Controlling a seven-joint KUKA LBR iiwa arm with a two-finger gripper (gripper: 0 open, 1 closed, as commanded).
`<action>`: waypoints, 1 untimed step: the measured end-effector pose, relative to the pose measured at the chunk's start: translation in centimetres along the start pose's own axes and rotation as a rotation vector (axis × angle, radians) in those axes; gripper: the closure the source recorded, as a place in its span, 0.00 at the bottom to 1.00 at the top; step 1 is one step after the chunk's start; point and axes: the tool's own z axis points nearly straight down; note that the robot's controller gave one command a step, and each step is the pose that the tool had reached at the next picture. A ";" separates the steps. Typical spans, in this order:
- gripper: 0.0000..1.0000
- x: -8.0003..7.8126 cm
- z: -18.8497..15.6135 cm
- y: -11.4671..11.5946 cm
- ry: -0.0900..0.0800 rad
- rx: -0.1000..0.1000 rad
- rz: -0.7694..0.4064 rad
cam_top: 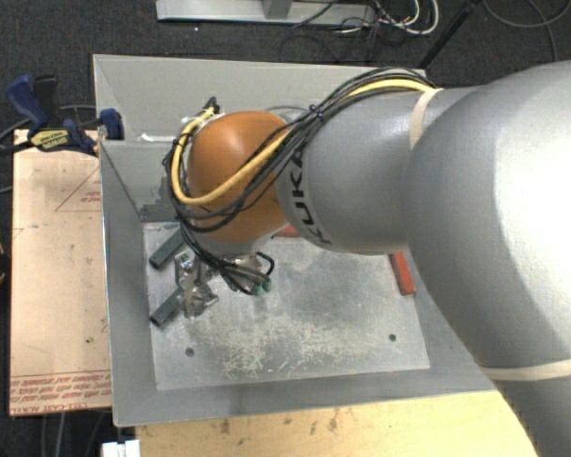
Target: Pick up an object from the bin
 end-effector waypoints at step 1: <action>0.00 -2.3 -2.1 0.0 -0.005 0.000 0.017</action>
Offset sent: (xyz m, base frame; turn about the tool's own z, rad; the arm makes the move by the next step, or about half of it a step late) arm 0.0000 0.0000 0.0000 0.0000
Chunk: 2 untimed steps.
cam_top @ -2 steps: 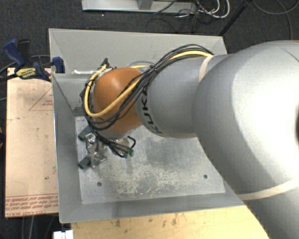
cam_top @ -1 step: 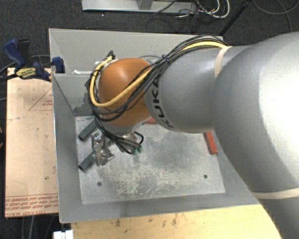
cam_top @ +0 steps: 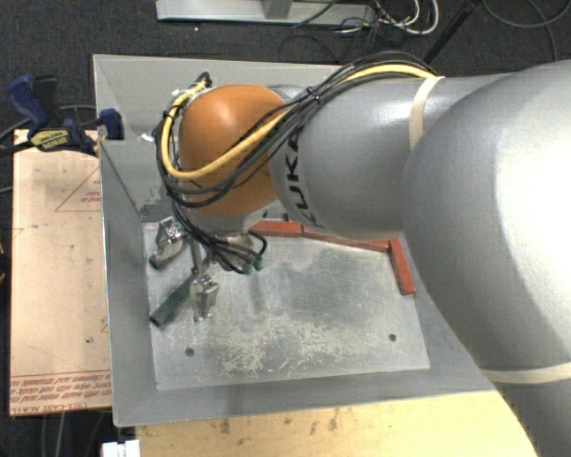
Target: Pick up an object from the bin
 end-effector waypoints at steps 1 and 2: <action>1.00 0.0 0.0 0.0 0.000 0.000 0.001; 0.00 0.0 0.0 0.0 0.000 0.000 0.001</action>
Offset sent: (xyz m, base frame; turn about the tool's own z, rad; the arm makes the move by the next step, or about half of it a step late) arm 0.0000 0.0000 0.0000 0.0000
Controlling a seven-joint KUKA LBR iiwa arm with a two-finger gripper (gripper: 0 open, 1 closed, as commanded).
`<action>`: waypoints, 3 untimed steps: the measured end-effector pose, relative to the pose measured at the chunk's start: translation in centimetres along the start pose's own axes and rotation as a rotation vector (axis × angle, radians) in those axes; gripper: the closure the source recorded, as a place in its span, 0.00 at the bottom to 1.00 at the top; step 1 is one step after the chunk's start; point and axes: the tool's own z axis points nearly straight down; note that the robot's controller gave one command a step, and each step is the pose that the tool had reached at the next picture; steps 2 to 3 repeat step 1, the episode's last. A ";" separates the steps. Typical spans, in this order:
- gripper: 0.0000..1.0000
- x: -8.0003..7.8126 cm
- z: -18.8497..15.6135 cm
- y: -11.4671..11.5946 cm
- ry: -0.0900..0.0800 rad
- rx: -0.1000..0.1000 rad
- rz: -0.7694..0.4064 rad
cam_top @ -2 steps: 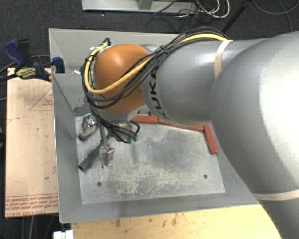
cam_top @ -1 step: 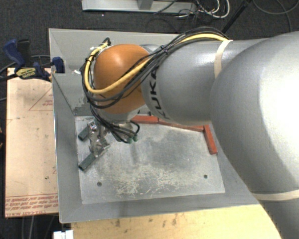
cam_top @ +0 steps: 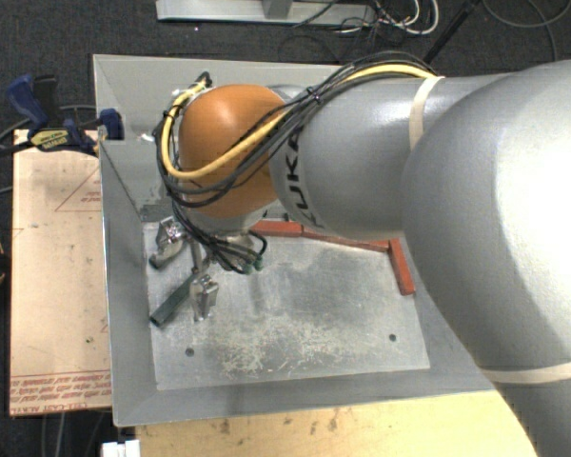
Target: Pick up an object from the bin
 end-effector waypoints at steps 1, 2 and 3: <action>0.00 0.0 0.0 0.0 0.000 0.000 0.000; 0.00 0.0 0.0 0.0 0.000 0.000 0.000; 0.00 0.0 0.0 0.0 0.000 0.000 0.000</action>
Offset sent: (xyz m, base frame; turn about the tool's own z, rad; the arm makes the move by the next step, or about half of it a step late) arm 0.0346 -0.0173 -0.0706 -0.4213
